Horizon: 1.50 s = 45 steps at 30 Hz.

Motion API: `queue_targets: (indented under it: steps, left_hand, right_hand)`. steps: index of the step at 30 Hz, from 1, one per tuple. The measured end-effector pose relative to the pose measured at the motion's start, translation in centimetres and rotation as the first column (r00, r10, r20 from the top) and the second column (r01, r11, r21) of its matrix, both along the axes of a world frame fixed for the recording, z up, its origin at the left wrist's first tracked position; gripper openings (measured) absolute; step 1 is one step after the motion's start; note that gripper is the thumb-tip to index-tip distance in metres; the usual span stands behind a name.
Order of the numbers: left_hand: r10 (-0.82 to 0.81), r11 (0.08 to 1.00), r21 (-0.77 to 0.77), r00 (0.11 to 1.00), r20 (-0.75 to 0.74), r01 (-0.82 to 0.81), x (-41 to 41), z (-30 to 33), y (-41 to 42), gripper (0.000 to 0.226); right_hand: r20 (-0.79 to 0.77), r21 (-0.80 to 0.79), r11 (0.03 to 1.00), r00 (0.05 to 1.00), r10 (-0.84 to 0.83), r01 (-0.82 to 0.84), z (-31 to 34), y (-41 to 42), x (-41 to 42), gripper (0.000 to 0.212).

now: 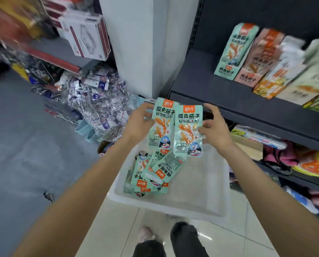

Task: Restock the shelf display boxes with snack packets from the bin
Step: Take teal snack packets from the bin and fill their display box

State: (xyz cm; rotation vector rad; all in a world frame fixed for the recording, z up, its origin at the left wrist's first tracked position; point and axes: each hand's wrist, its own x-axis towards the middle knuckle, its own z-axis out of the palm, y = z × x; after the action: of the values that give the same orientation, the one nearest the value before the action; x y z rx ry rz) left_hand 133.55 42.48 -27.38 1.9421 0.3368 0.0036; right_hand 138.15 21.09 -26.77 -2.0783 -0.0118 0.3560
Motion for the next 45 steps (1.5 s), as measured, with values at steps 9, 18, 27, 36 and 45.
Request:
queue_targets:
  steps: [9, 18, 27, 36, 45]
  left_hand:
    - [-0.026, 0.998, 0.060, 0.988, 0.150, 0.017, 8.0, 9.0, -3.6, 0.021]
    - [0.048, 0.967, 0.230, 0.964, 0.261, -0.110, 20.5, 12.4, -9.6, 0.008]
    - [0.185, 0.971, 0.096, 0.945, 0.270, -0.218, 30.3, 11.3, -12.5, 0.019]
    - [0.172, 0.983, -0.110, 0.955, 0.244, -0.149, 35.2, 9.7, -13.4, 0.021]
    - [0.162, 0.980, -0.153, 0.957, 0.242, -0.127, 36.8, 8.8, -13.4, 0.015]
  right_hand:
    - [0.373, -0.002, 1.000, 0.928, -0.014, 0.015, 8.9, -3.4, 5.8, 0.020]
    - [0.514, -0.004, 0.983, 0.843, -0.157, 0.185, 11.6, -9.6, 19.3, 0.015]
    - [0.532, 0.016, 0.963, 0.813, -0.235, 0.268, 11.9, -12.2, 31.0, 0.015]
    - [0.558, -0.094, 0.984, 0.827, -0.071, 0.148, 9.7, -11.3, 37.1, 0.015]
    - [0.523, -0.178, 0.979, 0.852, 0.011, 0.097, 9.2, -12.4, 38.9, 0.015]
